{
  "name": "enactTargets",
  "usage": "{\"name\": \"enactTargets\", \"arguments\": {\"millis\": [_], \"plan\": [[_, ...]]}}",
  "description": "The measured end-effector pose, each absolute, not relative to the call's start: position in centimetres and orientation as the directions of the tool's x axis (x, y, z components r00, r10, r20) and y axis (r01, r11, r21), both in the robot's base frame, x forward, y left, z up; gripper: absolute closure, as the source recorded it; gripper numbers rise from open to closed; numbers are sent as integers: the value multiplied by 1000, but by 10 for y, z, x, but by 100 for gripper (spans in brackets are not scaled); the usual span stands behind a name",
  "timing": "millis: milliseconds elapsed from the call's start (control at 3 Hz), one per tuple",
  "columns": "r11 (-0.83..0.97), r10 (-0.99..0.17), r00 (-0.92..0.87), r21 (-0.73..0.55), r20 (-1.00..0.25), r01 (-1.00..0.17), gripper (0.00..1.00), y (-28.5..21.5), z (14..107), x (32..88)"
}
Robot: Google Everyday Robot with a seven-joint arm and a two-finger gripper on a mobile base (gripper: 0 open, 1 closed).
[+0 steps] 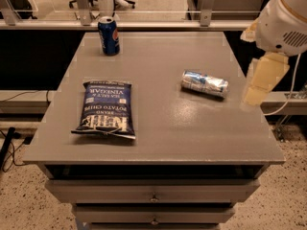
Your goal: Place redbull can upright
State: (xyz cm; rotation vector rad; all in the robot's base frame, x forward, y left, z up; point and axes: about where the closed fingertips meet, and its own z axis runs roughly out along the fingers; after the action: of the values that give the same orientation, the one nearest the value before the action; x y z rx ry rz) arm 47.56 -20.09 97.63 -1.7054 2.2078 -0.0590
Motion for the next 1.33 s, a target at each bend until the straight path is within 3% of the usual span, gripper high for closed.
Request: {"name": "enactTargets", "arguments": {"millis": [667, 1333], "plan": [[365, -899, -281, -220, -335, -904, 0, -147, 949, 580], [518, -841, -454, -194, -294, -833, 0, -134, 896, 642]]}}
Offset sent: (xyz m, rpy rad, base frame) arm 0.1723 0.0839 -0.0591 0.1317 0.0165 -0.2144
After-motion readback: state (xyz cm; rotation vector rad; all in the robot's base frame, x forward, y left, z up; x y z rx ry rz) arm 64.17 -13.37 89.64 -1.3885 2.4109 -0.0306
